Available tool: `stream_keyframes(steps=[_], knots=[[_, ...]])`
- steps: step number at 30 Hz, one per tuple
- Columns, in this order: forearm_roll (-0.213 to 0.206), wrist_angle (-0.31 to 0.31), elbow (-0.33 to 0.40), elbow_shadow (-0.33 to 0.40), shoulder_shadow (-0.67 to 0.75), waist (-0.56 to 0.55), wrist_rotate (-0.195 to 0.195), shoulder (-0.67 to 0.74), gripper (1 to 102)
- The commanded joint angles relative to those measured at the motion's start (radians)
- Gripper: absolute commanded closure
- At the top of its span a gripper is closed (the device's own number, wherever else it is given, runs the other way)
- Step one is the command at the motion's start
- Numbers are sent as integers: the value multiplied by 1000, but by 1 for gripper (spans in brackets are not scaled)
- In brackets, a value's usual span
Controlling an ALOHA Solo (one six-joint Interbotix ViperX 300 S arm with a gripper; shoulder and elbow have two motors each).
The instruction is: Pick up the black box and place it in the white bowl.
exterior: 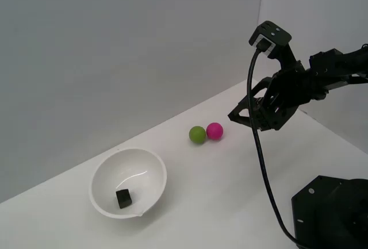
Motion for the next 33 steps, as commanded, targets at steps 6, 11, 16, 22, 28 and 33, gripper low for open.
stream_keyframes(steps=[6, 11, 16, 22, 28, 33], knots=[[-9, 3, 37, 29, 69, 41, 12, 69, 48], [-8, 5, 40, 32, 83, 83, 12, 81, 48], [-9, 6, 41, 32, 83, 94, 11, 81, 48], [-8, 6, 41, 32, 83, 107, 12, 81, 48], [-8, 17, 41, 35, 84, 110, 9, 83, 48], [-8, 18, 41, 35, 84, 110, 9, 83, 48]])
